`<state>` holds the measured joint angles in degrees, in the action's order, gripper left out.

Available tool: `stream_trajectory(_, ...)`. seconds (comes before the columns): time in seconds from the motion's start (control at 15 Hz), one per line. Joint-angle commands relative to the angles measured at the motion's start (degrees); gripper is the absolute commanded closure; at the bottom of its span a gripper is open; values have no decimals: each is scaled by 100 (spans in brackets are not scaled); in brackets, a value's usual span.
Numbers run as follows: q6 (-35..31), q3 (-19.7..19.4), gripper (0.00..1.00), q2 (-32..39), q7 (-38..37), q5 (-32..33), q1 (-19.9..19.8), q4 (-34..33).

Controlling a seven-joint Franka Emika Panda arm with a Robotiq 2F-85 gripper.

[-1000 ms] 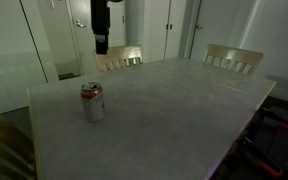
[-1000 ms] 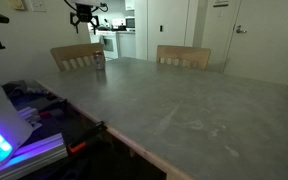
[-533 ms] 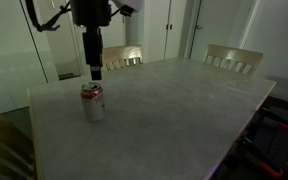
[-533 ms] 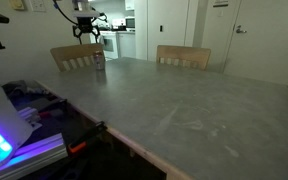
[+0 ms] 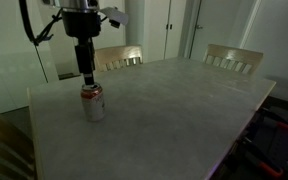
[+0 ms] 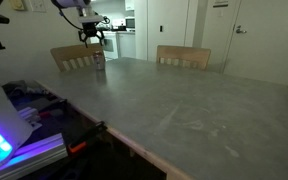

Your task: Move the can to the right

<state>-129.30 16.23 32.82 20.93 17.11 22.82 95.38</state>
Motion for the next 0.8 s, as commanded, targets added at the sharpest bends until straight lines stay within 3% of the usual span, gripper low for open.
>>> stream_trajectory(0.0,3,-94,0,359,116,37,-45,-467)
stream_trajectory(0.73,119,0,0,651,443,-166,-151,-623)
